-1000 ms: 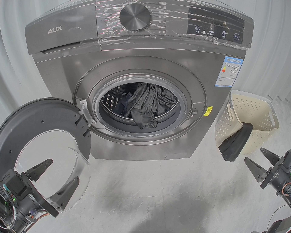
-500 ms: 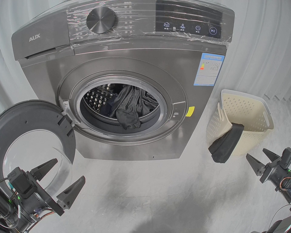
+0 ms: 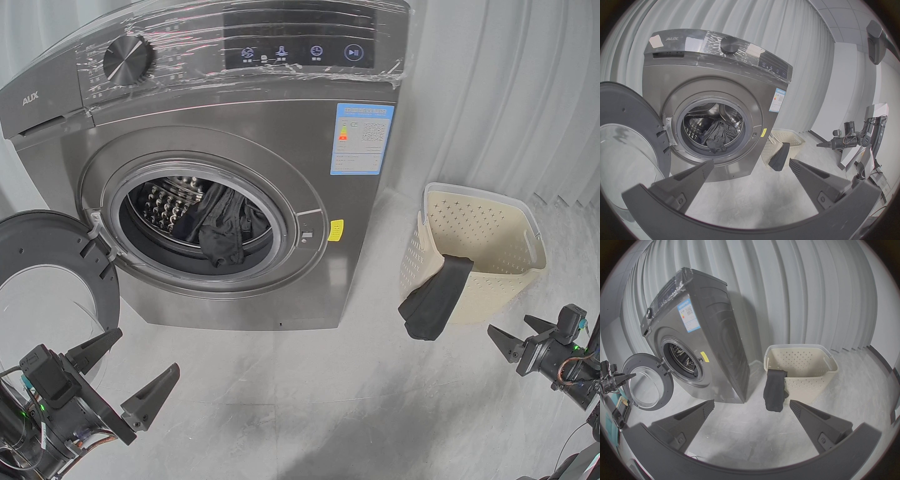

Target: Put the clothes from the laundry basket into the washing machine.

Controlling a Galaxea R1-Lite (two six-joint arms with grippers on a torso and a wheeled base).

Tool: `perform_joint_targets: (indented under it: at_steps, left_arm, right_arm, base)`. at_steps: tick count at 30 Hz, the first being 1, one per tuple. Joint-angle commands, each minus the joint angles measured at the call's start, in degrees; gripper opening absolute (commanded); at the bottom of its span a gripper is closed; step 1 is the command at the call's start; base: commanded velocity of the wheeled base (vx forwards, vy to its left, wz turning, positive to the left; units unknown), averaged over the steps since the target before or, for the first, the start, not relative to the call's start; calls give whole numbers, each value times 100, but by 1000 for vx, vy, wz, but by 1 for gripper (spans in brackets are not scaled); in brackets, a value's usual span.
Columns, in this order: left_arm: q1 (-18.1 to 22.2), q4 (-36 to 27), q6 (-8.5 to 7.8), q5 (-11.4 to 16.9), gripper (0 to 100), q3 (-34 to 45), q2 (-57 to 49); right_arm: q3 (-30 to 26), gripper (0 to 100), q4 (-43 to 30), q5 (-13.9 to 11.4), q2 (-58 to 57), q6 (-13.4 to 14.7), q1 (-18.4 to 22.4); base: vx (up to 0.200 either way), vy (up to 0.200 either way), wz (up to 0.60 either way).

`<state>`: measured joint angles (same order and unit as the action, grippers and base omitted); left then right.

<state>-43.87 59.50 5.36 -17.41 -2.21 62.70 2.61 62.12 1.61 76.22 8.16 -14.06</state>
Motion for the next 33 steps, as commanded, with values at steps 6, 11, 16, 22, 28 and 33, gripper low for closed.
perform_joint_targets:
  at_steps: [6, 11, 16, 22, 28, 33]
  left_arm:
    - [142, 9, 44, 9, 100, 1, 76]
    - [142, 18, 61, 27, 100, -8, 76]
    - [142, 0, 105, 53, 100, 10, 102]
    - [142, 0, 70, 53, 100, 10, 164]
    - [221, 61, 88, 18, 100, -43, 313]
    - [344, 70, 44, 18, 100, 10, 349]
  right_arm:
    - [486, 100, 45, -12, 1317, 11, -89]
    - [662, 100, 54, -3, 1519, 37, -308]
    - [794, 100, 63, -12, 1748, 55, -466]
    - [882, 100, 309, -12, 1959, 46, -686]
    - [978, 100, 793, -3, 2442, 11, -880]
    - [1154, 100, 1197, 24, 3031, -51, -853]
  base:
    - [0, -200, 0]
    - [0, 0, 0]
    - [0, -40, 0]
    - [0, -200, 0]
    - [0, -167, 0]
    - [0, 0, 0]
